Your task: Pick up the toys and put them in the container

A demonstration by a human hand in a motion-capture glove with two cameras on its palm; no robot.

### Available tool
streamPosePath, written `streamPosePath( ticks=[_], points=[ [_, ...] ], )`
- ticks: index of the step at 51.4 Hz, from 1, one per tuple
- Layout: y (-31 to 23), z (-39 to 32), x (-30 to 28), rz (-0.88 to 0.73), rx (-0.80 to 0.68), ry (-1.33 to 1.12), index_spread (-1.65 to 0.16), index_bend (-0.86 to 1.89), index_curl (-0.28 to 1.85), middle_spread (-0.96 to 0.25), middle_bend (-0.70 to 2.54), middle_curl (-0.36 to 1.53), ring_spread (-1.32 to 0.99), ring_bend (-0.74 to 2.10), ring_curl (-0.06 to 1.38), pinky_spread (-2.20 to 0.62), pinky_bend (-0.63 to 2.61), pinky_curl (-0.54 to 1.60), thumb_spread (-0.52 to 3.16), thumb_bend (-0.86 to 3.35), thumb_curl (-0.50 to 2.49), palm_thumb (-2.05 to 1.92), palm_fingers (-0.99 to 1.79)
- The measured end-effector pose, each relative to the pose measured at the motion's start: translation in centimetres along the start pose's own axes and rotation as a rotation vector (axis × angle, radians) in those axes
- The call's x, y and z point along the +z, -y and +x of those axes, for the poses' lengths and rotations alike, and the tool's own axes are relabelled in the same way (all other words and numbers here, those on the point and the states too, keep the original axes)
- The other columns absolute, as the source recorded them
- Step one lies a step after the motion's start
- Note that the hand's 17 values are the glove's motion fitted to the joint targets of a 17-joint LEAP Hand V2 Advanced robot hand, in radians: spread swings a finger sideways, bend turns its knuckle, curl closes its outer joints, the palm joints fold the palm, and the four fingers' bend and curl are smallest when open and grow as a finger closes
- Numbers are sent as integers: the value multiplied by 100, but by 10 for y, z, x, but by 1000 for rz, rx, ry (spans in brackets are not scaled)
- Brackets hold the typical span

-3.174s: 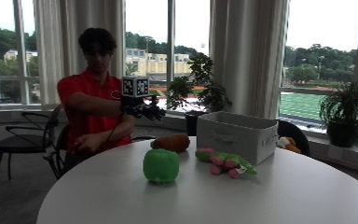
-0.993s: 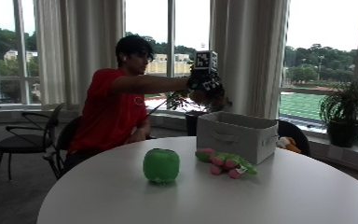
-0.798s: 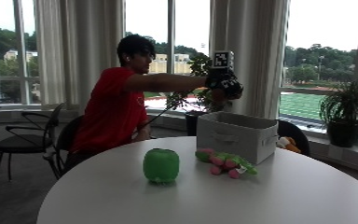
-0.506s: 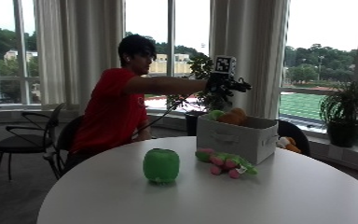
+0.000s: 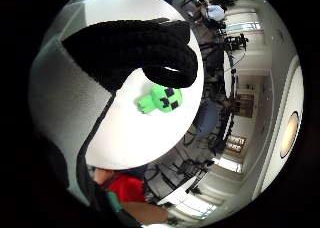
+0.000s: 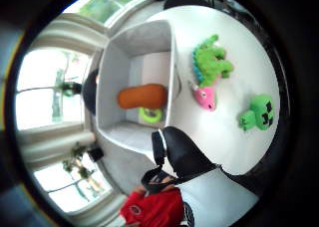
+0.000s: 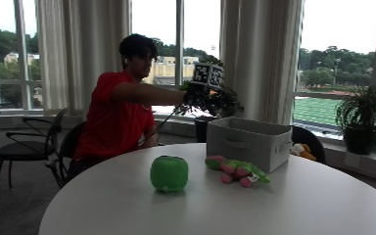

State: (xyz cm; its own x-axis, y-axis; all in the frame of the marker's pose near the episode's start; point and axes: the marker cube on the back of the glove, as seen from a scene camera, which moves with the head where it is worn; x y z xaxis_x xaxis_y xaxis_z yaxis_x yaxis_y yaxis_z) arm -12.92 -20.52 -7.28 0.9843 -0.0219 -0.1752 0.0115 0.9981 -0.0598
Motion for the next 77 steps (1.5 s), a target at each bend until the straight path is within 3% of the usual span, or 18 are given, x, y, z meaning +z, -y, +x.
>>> streamPosePath(
  ticks=[8, 27, 37, 43, 52, 61, 77],
  points=[
    [-7, 84, 45, -28, 130, -15, -32, 7, 16, -5, 11, 37, 1, 22, 33, 11, 136, 40, 111, -2, 46, 4, -27],
    [-12, 206, 137, -154, 317, 77, -33, 8, 12, -5, 12, 29, 2, 18, 33, 13, 134, 37, 109, -3, 39, -1, -25],
    [4, 212, 180, -248, 368, 195, -34, 11, 13, -4, 11, 26, 3, 17, 32, 13, 136, 37, 107, -4, 36, -2, -24],
    [15, 208, 198, -265, 355, 134, -36, 14, 15, -4, 9, 23, 3, 16, 31, 12, 141, 38, 108, -2, 36, 1, -20],
    [23, 216, 209, -238, 411, 199, -40, 18, 18, -5, 9, 18, 0, 42, 37, 4, 143, 38, 111, -1, 37, 9, 0],
    [25, 213, 210, -158, 448, 207, -42, 39, 27, -17, 20, 21, -15, 59, 40, -5, 121, 30, 119, 1, 37, 19, 36],
    [34, 205, 201, -116, 413, 108, -41, 29, 33, -31, 40, 33, -38, 77, 45, -26, 112, 29, 121, 13, 50, 51, 73]
  ],
)
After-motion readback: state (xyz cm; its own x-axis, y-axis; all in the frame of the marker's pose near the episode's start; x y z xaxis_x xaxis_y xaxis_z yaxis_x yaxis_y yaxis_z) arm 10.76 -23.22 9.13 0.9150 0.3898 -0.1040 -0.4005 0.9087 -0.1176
